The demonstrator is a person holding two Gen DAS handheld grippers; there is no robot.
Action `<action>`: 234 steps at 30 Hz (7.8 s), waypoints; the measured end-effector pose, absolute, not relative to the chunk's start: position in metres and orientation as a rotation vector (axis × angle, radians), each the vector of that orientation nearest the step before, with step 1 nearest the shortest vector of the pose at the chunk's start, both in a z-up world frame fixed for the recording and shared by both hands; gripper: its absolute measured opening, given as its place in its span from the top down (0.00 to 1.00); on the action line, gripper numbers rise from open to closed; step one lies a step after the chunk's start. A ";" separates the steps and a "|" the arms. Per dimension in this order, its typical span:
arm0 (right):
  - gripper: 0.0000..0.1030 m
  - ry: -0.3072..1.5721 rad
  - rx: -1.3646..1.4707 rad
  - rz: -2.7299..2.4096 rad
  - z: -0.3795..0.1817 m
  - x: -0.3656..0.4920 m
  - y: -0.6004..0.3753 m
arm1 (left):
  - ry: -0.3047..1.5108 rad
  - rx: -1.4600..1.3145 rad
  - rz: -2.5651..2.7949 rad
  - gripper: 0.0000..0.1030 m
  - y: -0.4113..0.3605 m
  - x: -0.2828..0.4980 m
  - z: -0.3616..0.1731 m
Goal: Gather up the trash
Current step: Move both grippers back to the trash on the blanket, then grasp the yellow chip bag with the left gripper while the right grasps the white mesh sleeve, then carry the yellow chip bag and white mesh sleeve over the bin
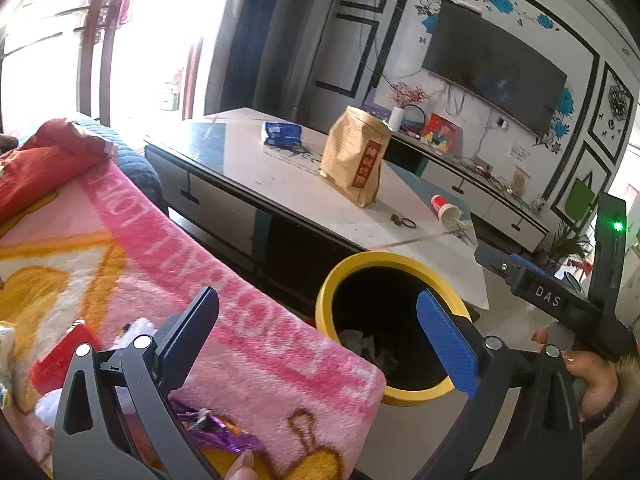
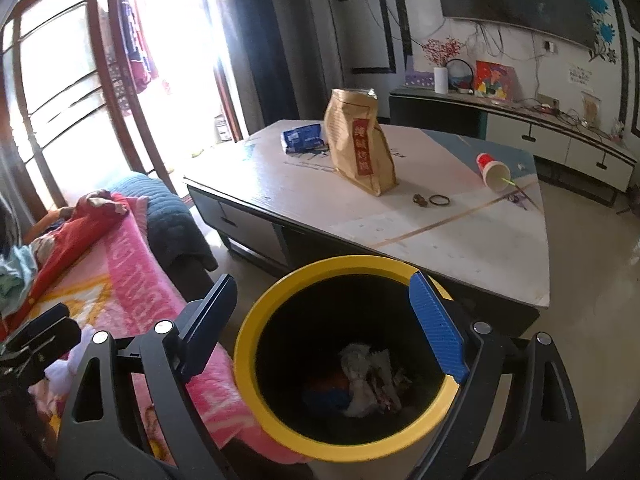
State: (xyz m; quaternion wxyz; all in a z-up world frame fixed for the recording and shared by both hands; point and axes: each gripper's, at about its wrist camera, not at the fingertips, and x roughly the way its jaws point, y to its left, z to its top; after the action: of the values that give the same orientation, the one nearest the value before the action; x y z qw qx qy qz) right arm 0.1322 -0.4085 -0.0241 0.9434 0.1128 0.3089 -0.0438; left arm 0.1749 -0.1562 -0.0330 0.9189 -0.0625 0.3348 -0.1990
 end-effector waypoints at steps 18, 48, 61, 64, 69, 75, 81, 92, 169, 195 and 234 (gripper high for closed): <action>0.23 0.588 0.191 0.101 -0.012 0.121 -0.340 | 0.639 -0.156 -0.277 0.06 -0.103 0.164 -0.023; 0.22 0.695 0.051 0.412 -0.037 0.125 -0.210 | 0.581 -0.229 0.077 0.06 0.039 0.114 -0.027; 0.22 0.778 0.072 0.394 -0.052 0.167 -0.177 | 0.618 -0.292 0.215 0.06 0.108 0.089 -0.049; 0.22 0.802 0.081 0.378 -0.057 0.178 -0.173 | 0.643 -0.308 0.219 0.06 0.116 0.090 -0.059; 0.22 0.855 0.114 0.367 -0.069 0.193 -0.164 | 0.670 -0.340 0.197 0.06 0.123 0.091 -0.072; 0.29 0.915 0.124 0.370 -0.084 0.204 -0.152 | 0.699 -0.368 0.163 0.07 0.126 0.097 -0.085; 0.58 0.965 0.150 0.408 -0.096 0.207 -0.144 | 0.719 -0.402 0.117 0.08 0.125 0.103 -0.096; 0.88 0.945 0.081 0.442 -0.089 0.200 -0.134 | 0.748 -0.419 0.055 0.44 0.116 0.111 -0.107; 1.00 0.631 0.286 0.465 0.015 0.148 -0.229 | 0.547 -0.307 -0.178 0.74 0.043 0.096 -0.004; 1.00 0.601 0.361 0.282 0.013 0.138 -0.309 | 0.571 -0.205 -0.365 0.74 -0.042 0.118 -0.001; 1.00 0.627 0.429 -0.190 -0.028 0.136 -0.470 | 0.722 -0.006 -0.681 0.74 -0.234 0.175 -0.060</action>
State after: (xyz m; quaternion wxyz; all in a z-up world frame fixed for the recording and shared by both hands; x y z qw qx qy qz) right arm 0.1363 -0.4704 -0.0276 0.9244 0.2092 0.3054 -0.0924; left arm 0.1755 -0.2335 -0.0600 0.8792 -0.0027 0.3465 -0.3269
